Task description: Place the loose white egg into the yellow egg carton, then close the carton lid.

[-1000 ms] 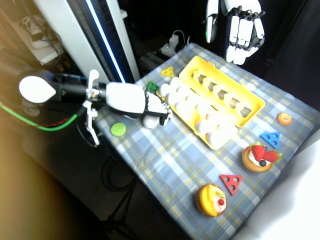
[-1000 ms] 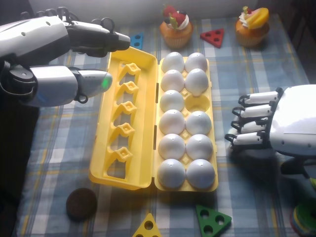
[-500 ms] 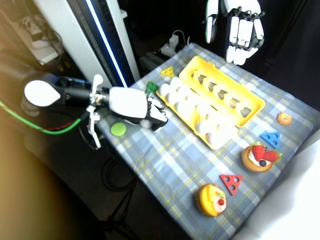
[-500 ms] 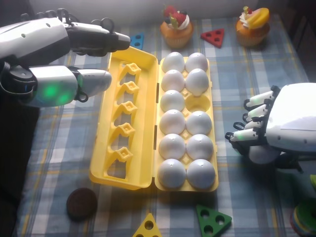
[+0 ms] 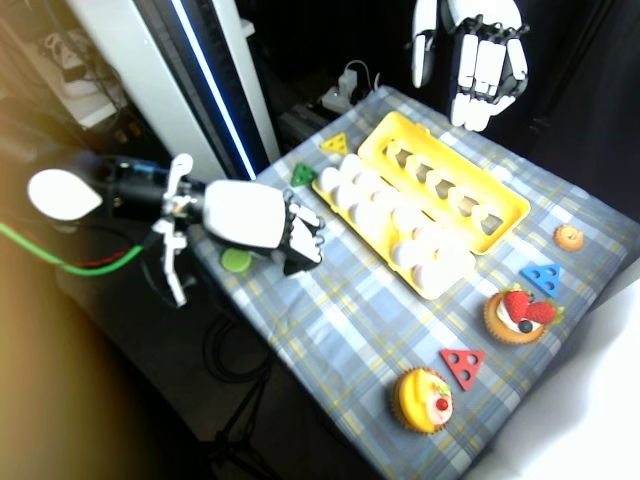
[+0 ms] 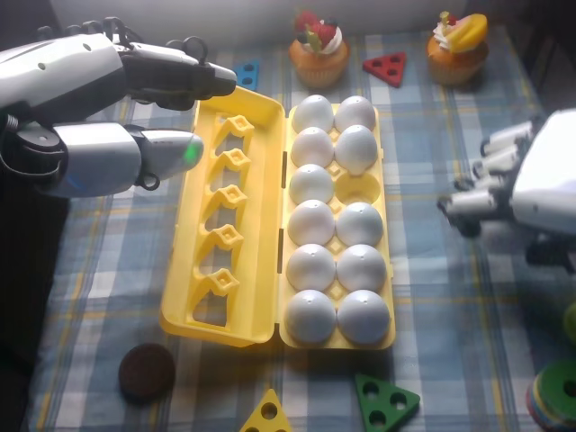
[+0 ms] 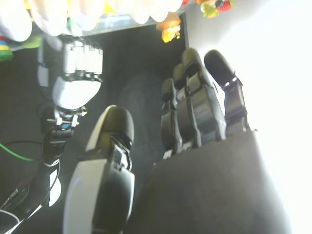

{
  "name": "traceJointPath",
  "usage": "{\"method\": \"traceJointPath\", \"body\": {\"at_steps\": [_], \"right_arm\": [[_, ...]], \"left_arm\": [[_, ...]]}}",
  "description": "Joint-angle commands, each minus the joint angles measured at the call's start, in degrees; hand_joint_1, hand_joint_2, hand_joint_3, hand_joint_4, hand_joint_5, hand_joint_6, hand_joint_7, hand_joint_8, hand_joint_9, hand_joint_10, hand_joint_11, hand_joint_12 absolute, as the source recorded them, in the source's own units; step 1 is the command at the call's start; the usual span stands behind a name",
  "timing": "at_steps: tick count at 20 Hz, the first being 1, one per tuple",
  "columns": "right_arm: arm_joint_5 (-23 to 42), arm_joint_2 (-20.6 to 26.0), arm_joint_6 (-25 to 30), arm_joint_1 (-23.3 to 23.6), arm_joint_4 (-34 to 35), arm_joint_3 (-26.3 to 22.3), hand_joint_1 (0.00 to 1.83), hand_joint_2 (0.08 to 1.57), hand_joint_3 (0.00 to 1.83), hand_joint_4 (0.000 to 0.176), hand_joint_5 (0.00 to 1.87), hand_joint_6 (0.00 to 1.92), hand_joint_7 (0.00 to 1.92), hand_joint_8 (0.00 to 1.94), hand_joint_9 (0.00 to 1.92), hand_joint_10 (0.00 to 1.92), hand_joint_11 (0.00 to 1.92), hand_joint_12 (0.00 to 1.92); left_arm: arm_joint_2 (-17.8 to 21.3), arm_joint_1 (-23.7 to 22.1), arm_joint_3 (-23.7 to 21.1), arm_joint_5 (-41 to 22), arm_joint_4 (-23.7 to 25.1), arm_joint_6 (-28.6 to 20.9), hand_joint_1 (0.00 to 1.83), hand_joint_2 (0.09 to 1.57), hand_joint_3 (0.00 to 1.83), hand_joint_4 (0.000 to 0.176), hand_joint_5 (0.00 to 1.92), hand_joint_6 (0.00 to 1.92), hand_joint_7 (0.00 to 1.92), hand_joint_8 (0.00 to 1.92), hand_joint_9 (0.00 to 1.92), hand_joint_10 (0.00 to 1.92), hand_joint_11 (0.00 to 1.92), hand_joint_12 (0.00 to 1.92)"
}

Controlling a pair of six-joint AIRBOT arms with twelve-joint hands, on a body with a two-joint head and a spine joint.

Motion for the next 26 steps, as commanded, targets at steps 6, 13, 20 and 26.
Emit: {"method": "traceJointPath", "body": {"at_steps": [6, 13, 20, 26], "right_arm": [[6.0, -0.2, -1.6, 4.8, 3.0, 3.0, 1.13, 1.28, 0.0, 0.0, 0.65, 1.41, 0.73, 1.53, 0.62, 1.66, 0.58, 1.92], [3.4, -4.8, -11.3, 9.5, 7.4, 5.0, 1.31, 1.3, 0.0, 0.0, 0.64, 1.5, 0.63, 1.53, 0.57, 1.76, 0.62, 1.92], [3.1, -9.9, -11.4, 10.8, 7.2, 7.7, 1.27, 1.32, 0.0, 0.0, 0.67, 1.55, 0.56, 1.55, 0.49, 1.76, 0.42, 1.92], [3.1, -11.7, -11.4, 11.7, 7.0, 8.2, 1.16, 1.29, 0.0, 0.0, 0.62, 1.37, 0.75, 1.59, 0.6, 1.72, 0.58, 1.92]], "left_arm": [[0.0, -0.3, 0.2, -6.6, -1.0, 0.2, 0.46, 1.4, 0.0, 0.0, 0.42, 0.01, 0.46, 0.01, 0.56, 0.02, 0.01, 1.43], [-0.2, -0.2, 0.2, -6.8, -1.3, 0.5, 0.48, 1.4, 0.0, 0.0, 0.44, 0.01, 0.46, 0.01, 0.56, 0.01, 0.02, 1.42], [-0.6, 0.2, 0.3, -7.0, -1.5, 0.6, 0.42, 1.4, 0.0, 0.0, 0.41, 0.0, 0.45, 0.0, 0.55, 0.01, 0.01, 1.43], [-1.0, 0.2, 0.6, -7.2, -1.7, 0.6, 0.47, 1.39, 0.0, 0.0, 0.44, 0.0, 0.48, 0.0, 0.57, 0.01, 0.04, 1.41]]}}
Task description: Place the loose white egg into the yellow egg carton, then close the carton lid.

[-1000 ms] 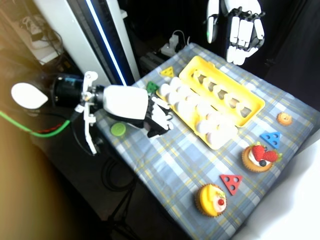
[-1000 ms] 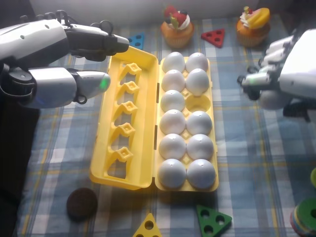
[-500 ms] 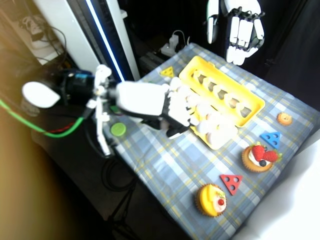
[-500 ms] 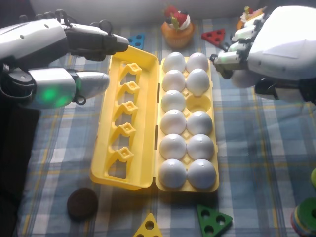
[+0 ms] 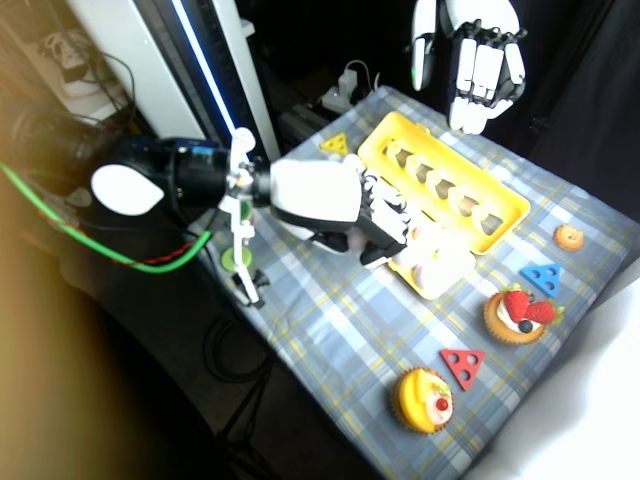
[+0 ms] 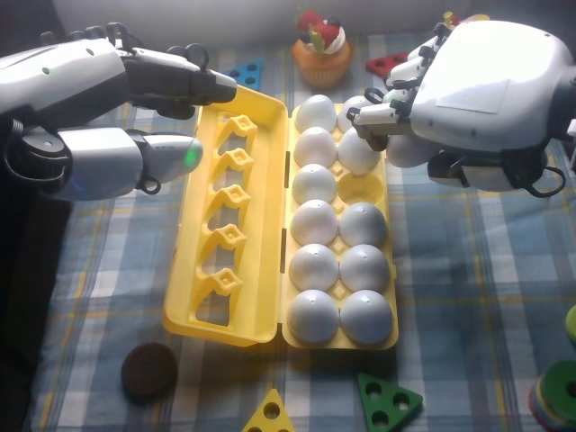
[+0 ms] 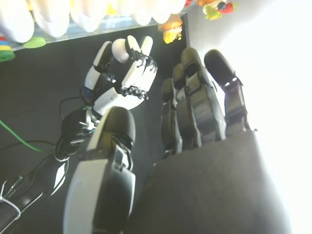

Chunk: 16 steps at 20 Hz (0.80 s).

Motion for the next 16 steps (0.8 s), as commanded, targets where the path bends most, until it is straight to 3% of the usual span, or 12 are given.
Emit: {"method": "traceJointPath", "body": {"at_steps": [1, 2, 4, 6, 9, 10, 11, 12, 13, 14, 15, 16], "right_arm": [[6.4, 0.1, -0.5, 1.3, 0.4, 0.2, 1.17, 1.28, 0.0, 0.0, 0.61, 1.41, 0.77, 1.52, 0.66, 1.65, 0.63, 1.92], [6.5, -0.2, -0.5, 1.5, 0.4, 0.3, 1.17, 1.28, 0.0, 0.0, 0.62, 1.37, 0.76, 1.56, 0.68, 1.68, 0.66, 1.92], [6.6, -0.9, -0.5, 1.7, 0.4, 0.5, 1.17, 1.29, 0.0, 0.0, 0.62, 1.35, 0.73, 1.65, 0.66, 1.81, 0.69, 1.92], [7.1, -1.4, -0.5, 1.8, 0.4, 0.6, 1.15, 1.3, 0.0, 0.0, 0.62, 1.38, 0.72, 1.64, 0.64, 1.79, 0.67, 1.92], [7.6, -2.4, -0.5, 2.2, 0.4, 1.0, 1.16, 1.29, 0.0, 0.0, 0.64, 1.36, 0.72, 1.62, 0.64, 1.75, 0.67, 1.92], [7.6, -2.9, -0.5, 2.2, 0.4, 1.2, 1.15, 1.3, 0.0, 0.0, 0.64, 1.34, 0.67, 1.72, 0.57, 1.86, 0.65, 1.92], [7.6, -3.3, -0.5, 2.2, 0.4, 1.5, 1.13, 1.32, 0.0, 0.0, 0.61, 1.4, 0.65, 1.71, 0.52, 1.83, 0.6, 1.92], [7.5, -3.9, -0.5, 2.2, 0.4, 1.9, 1.07, 1.35, 0.0, 0.014, 0.56, 1.57, 0.6, 1.64, 0.46, 1.59, 0.46, 1.92], [7.3, -4.5, -0.5, 2.2, 0.4, 2.3, 1.07, 1.35, 0.0, 0.014, 0.56, 1.57, 0.6, 1.64, 0.46, 1.59, 0.46, 1.92], [7.1, -5.0, -0.5, 2.2, 0.4, 2.5, 1.09, 1.34, 0.0, 0.0, 0.54, 1.54, 0.66, 1.61, 0.61, 1.58, 0.62, 1.92], [6.7, -5.6, -0.5, 2.2, 0.4, 2.9, 1.09, 1.34, 0.0, 0.0, 0.52, 1.56, 0.67, 1.6, 0.66, 1.56, 0.68, 1.92], [6.3, -6.1, -0.5, 2.2, 0.4, 3.2, 1.03, 1.27, 0.0, 0.0, 0.32, 1.09, 0.49, 1.05, 0.45, 1.25, 0.34, 1.81]], "left_arm": [[-0.2, -0.6, 0.2, -6.8, -0.6, 0.0, 0.43, 1.4, 0.0, 0.0, 0.42, 0.0, 0.46, 0.0, 0.56, 0.0, 0.02, 1.41], [-0.2, -0.6, 0.2, -6.8, -0.7, 0.0, 0.39, 1.4, 0.0, 0.009, 0.39, 0.0, 0.43, 0.0, 0.53, 0.0, 0.0, 1.39], [-0.4, -0.6, 0.4, -6.8, -0.8, 0.0, 0.38, 1.42, 0.01, 0.0, 0.4, 0.0, 0.4, 0.0, 0.5, 0.0, 0.0, 1.27], [-0.4, -0.6, 0.4, -6.8, -0.9, 0.0, 0.39, 1.43, 0.0, 0.0, 0.38, 0.0, 0.38, 0.0, 0.47, 0.0, 0.0, 1.2], [-0.5, -0.6, 0.5, -6.8, -0.9, 0.0, 0.44, 1.43, 0.0, 0.0, 0.39, 0.01, 0.4, 0.0, 0.48, 0.01, 0.0, 1.27], [-0.6, -0.6, 0.6, -6.8, -0.9, 0.0, 0.47, 1.42, 0.0, 0.0, 0.41, 0.01, 0.41, 0.01, 0.49, 0.01, 0.0, 1.28], [-0.7, -0.6, 0.6, -6.8, -0.9, 0.0, 0.45, 1.43, 0.0, 0.0, 0.41, 0.01, 0.41, 0.0, 0.49, 0.01, 0.0, 1.29], [-0.8, -0.6, 0.7, -6.8, -0.9, 0.0, 0.48, 1.42, 0.0, 0.0, 0.4, 0.0, 0.41, 0.0, 0.49, 0.01, 0.0, 1.27], [-0.8, -0.6, 0.7, -6.8, -0.9, 0.0, 0.48, 1.42, 0.0, 0.0, 0.4, 0.0, 0.41, 0.0, 0.49, 0.01, 0.0, 1.27], [-0.8, -0.5, 0.7, -6.8, -0.9, 0.0, 0.51, 1.41, 0.0, 0.0, 0.42, 0.01, 0.42, 0.01, 0.52, 0.02, 0.0, 1.3], [-0.8, -0.5, 0.7, -6.7, -1.0, 0.0, 0.53, 1.41, 0.0, 0.0, 0.42, 0.01, 0.42, 0.0, 0.51, 0.01, 0.0, 1.29], [-0.8, -0.5, 0.8, -6.7, -1.0, 0.0, 0.48, 1.42, 0.0, 0.0, 0.39, 0.01, 0.39, 0.0, 0.46, 0.0, 0.0, 1.25]]}}
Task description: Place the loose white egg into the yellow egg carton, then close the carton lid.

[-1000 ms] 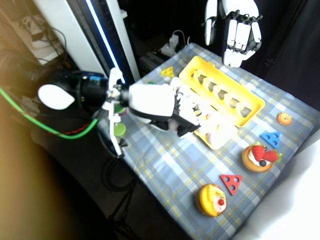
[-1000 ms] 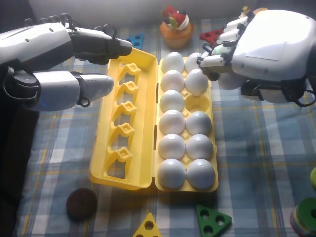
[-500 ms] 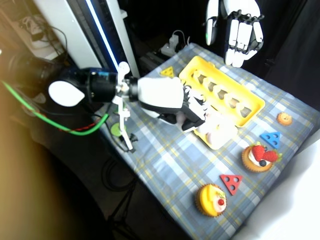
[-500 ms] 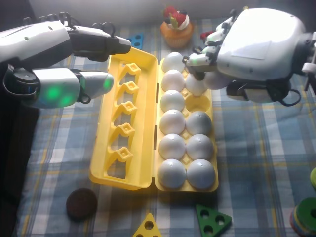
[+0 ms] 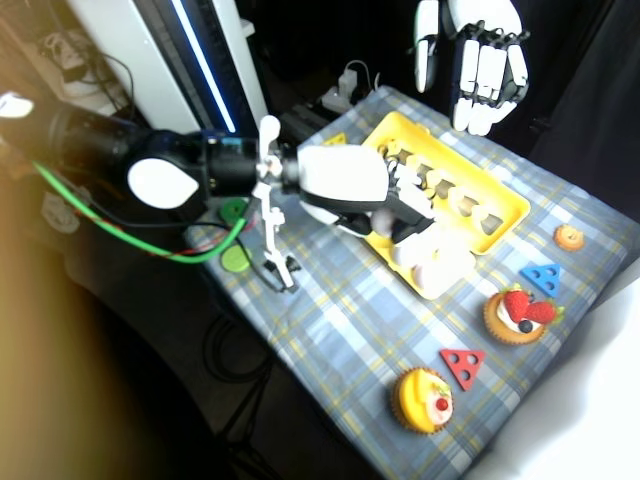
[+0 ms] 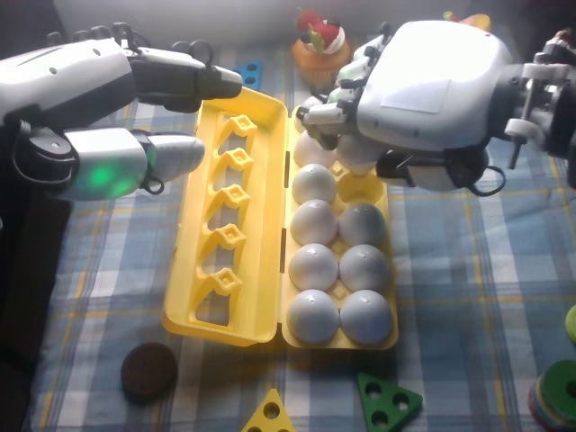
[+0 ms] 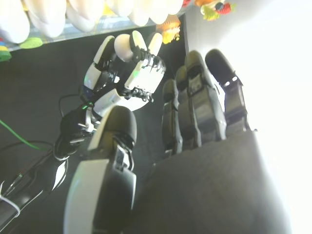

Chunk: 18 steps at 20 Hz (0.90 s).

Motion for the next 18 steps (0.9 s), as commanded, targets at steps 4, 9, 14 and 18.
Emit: {"method": "traceJointPath", "body": {"at_steps": [4, 9, 14, 18], "right_arm": [[4.9, 0.2, -0.4, 0.8, 0.4, 0.2, 1.06, 1.16, 0.0, 0.0, 0.3, 0.54, 0.51, 0.47, 0.38, 1.1, 0.23, 1.8], [4.0, 0.2, -0.4, 0.8, 0.0, -0.1, 1.01, 1.21, 0.01, 0.0, 0.24, 0.17, 0.34, 0.06, 0.14, 0.27, 0.0, 0.91], [5.1, 4.5, -0.4, 0.8, 0.1, -2.7, 0.82, 1.36, 0.02, 0.0, 0.0, 0.0, 0.03, 0.08, 0.0, 0.38, 0.0, 1.79], [9.3, 11.3, -0.4, 0.8, 0.2, -6.7, 0.42, 1.16, 0.0, 0.021, 0.02, 0.01, 0.0, 0.0, 0.0, 0.0, 0.0, 1.92]], "left_arm": [[0.0, -0.5, 0.2, -6.5, -1.0, -0.1, 0.48, 1.41, 0.0, 0.0, 0.4, 0.01, 0.4, 0.0, 0.46, 0.0, 0.0, 1.27], [0.0, -0.4, 0.2, -6.6, -1.2, -0.1, 0.49, 1.4, 0.0, 0.0, 0.42, 0.01, 0.42, 0.0, 0.48, 0.01, 0.0, 1.28], [0.1, -0.4, 0.2, -6.7, -2.0, 0.5, 0.44, 1.41, 0.0, 0.0, 0.41, 0.01, 0.42, 0.0, 0.52, 0.01, 0.0, 1.25], [0.6, 0.5, 0.0, -7.5, -3.3, 0.6, 0.54, 1.38, 0.0, 0.0, 0.42, 0.0, 0.44, 0.0, 0.46, 0.0, 0.0, 1.25]]}}
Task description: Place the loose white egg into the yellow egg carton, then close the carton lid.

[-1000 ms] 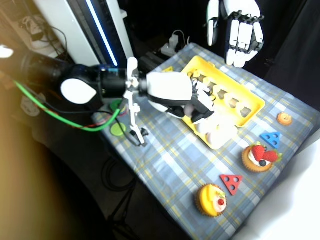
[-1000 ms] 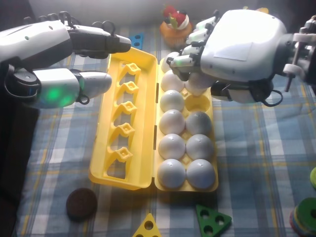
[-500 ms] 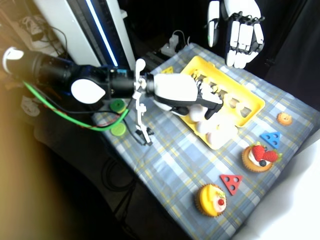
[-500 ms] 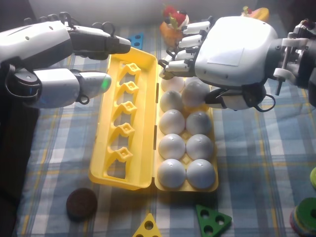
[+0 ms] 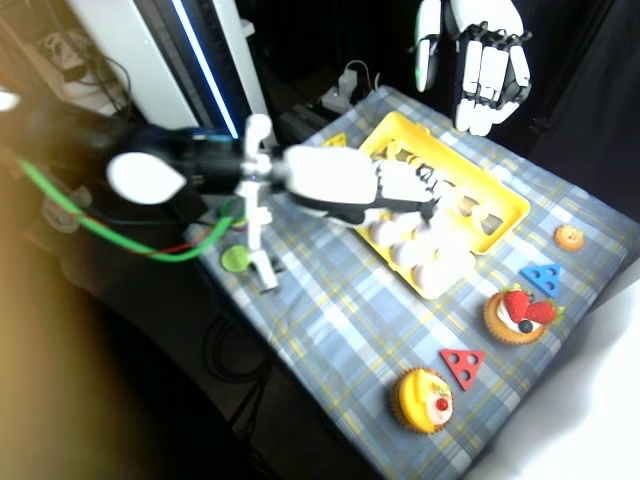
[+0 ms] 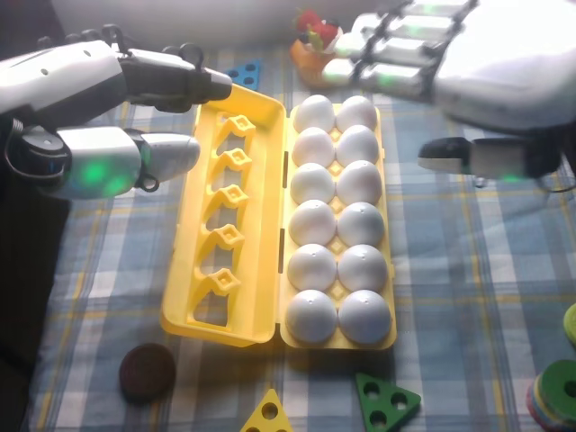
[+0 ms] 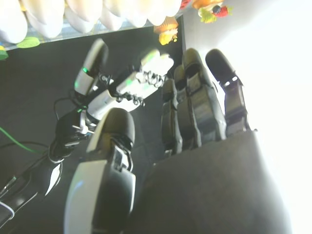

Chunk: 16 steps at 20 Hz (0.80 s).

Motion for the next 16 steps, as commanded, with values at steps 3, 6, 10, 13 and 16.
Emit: {"method": "traceJointPath", "body": {"at_steps": [3, 6, 10, 13, 16], "right_arm": [[8.2, 4.5, -0.3, 0.8, 1.2, -2.4, 0.49, 1.26, 0.0, 0.046, 0.02, 0.01, 0.05, 0.0, 0.05, 0.03, 0.0, 1.44], [8.9, 10.0, -0.3, 0.7, 2.8, -4.7, 0.58, 1.41, 0.01, 0.025, 0.02, 0.0, 0.04, 0.01, 0.13, 0.07, 0.0, 1.25], [8.9, 13.8, -2.4, -1.8, 6.6, -6.8, 0.62, 1.42, 0.0, 0.0, 0.01, 0.0, 0.02, 0.0, 0.1, 0.04, 0.0, 0.75], [9.3, 16.1, -16.9, -4.6, 15.8, -10.5, 0.5, 1.38, 0.0, 0.0, 0.0, 0.0, 0.01, 0.0, 0.09, 0.03, 0.0, 0.67], [9.4, 17.4, -18.1, -6.4, 16.9, -11.8, 0.33, 1.36, 0.0, 0.0, 0.0, 0.0, 0.02, 0.0, 0.11, 0.03, 0.0, 0.84]], "left_arm": [[1.0, 0.7, -0.3, -8.7, -2.9, 0.0, 0.46, 1.39, 0.01, 0.0, 0.35, 0.0, 0.4, 0.0, 0.42, 0.0, 0.0, 1.37], [1.4, 1.8, -0.3, -10.2, -5.6, 0.0, 0.3, 1.41, 0.01, 0.0, 0.26, 0.0, 0.37, 0.0, 0.41, 0.0, 0.0, 1.4], [1.5, 7.4, -0.3, -16.1, -12.7, 0.0, 0.21, 1.36, 0.0, 0.003, 0.14, 0.0, 0.34, 0.0, 0.47, 0.02, 0.01, 1.45], [1.0, 12.6, -0.1, -22.3, -17.7, -3.4, 0.13, 1.33, 0.0, 0.0, 0.05, 0.0, 0.38, 0.01, 0.65, 0.14, 0.41, 1.45], [0.0, 17.7, 1.7, -26.4, -18.2, -14.7, 0.08, 1.33, 0.0, 0.0, 0.0, 0.0, 0.34, 0.0, 0.5, 0.46, 0.37, 1.51]]}}
